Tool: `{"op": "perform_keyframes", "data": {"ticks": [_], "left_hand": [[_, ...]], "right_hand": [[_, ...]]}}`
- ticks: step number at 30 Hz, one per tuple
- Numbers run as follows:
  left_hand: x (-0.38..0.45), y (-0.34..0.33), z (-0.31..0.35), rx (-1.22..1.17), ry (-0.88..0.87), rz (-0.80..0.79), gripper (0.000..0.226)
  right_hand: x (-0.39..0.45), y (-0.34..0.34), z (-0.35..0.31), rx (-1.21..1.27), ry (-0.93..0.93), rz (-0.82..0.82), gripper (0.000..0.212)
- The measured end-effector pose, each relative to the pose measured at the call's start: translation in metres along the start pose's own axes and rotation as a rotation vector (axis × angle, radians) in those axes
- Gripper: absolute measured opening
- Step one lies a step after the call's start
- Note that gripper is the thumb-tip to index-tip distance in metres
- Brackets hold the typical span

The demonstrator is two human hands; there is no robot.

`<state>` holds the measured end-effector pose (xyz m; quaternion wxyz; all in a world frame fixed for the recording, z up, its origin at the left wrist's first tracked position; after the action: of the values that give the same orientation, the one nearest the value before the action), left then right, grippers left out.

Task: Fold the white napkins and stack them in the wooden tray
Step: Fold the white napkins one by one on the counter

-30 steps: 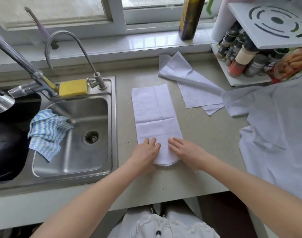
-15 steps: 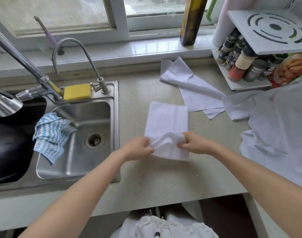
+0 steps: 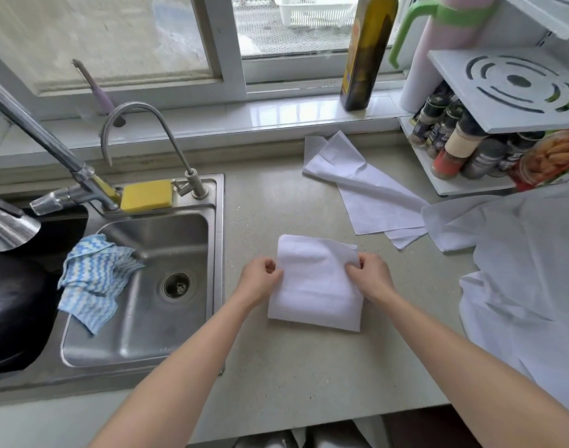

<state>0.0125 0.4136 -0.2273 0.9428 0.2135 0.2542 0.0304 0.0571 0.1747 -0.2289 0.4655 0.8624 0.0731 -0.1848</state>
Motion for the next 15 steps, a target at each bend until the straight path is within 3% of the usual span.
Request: {"op": "perform_keyframes", "data": {"ticks": [4,11,15], "left_hand": [[0.016,-0.005,0.003,0.12,0.009,0.077,0.015],[0.019,-0.011,0.002,0.204,0.052,0.056,0.043],[0.017,-0.014,0.005,0.234,0.063,0.037,0.044]], "right_hand": [[0.007,0.001,0.01,-0.012,-0.079,0.077,0.014],[0.009,0.003,0.015,-0.005,-0.122,0.149,0.015],[0.011,0.002,0.015,-0.026,-0.126,0.148,0.014]]}}
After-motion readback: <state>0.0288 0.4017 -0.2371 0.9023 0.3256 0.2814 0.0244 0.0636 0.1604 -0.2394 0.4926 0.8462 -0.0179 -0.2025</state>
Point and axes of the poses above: each hand's wrist, its own x-axis towards the middle knuckle, its own y-axis out of the back of the hand, z = x × y, the point moved 9 cm from there along x, towards the middle knuckle, and after that the axes turned 11 degrees about -x, right-handed, at the moved point
